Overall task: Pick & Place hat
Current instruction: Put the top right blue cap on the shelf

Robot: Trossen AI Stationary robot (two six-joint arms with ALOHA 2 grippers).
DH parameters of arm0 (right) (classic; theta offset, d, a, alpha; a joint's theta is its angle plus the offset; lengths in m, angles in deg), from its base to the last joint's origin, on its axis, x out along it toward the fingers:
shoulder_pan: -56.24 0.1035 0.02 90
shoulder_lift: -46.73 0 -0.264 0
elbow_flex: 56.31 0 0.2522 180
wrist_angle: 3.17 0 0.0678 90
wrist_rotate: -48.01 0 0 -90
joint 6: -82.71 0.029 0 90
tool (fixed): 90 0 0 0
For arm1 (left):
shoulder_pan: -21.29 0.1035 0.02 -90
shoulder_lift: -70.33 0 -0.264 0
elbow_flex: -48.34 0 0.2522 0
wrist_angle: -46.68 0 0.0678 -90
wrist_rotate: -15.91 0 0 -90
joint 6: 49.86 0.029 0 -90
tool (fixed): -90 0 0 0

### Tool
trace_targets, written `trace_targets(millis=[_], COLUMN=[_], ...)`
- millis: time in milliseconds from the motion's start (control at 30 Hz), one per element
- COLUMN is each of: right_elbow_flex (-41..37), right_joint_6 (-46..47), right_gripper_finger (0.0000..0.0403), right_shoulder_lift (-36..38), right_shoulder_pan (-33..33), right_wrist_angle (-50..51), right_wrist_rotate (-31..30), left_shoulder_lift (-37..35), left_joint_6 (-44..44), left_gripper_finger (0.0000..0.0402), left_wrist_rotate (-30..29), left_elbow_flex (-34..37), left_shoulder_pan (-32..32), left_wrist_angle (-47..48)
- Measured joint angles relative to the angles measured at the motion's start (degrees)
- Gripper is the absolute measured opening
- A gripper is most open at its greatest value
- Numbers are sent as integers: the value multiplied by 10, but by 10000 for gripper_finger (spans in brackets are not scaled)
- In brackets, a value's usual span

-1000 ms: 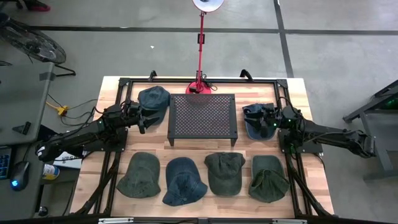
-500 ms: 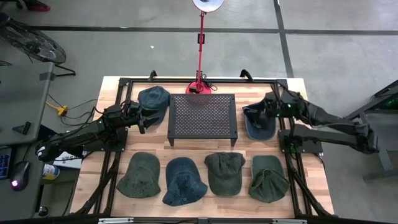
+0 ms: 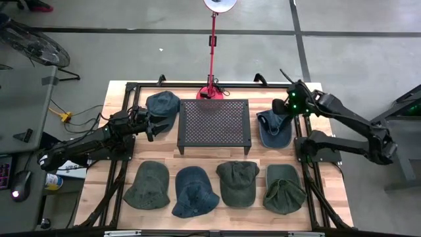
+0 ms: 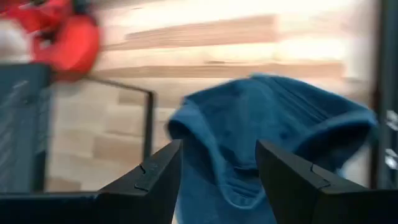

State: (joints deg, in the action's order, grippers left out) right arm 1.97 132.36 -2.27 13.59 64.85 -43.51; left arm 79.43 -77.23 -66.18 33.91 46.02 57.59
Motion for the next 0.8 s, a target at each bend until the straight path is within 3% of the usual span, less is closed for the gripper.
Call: trace_targets(millis=[433,800], right_elbow_flex=[-4,-4], right_joint_6=[30,59], right_gripper_finger=[196,196], right_shoulder_lift=[-71,-109], right_shoulder_pan=[-88,-133], right_wrist_angle=[30,87], right_wrist_rotate=[-2,-40], left_shoulder_lift=[0,0], left_joint_6=[0,0], left_gripper_finger=[266,266], left_wrist_rotate=[0,0], left_elbow_flex=[0,0], left_shoulder_pan=[0,0], left_wrist_angle=[0,0])
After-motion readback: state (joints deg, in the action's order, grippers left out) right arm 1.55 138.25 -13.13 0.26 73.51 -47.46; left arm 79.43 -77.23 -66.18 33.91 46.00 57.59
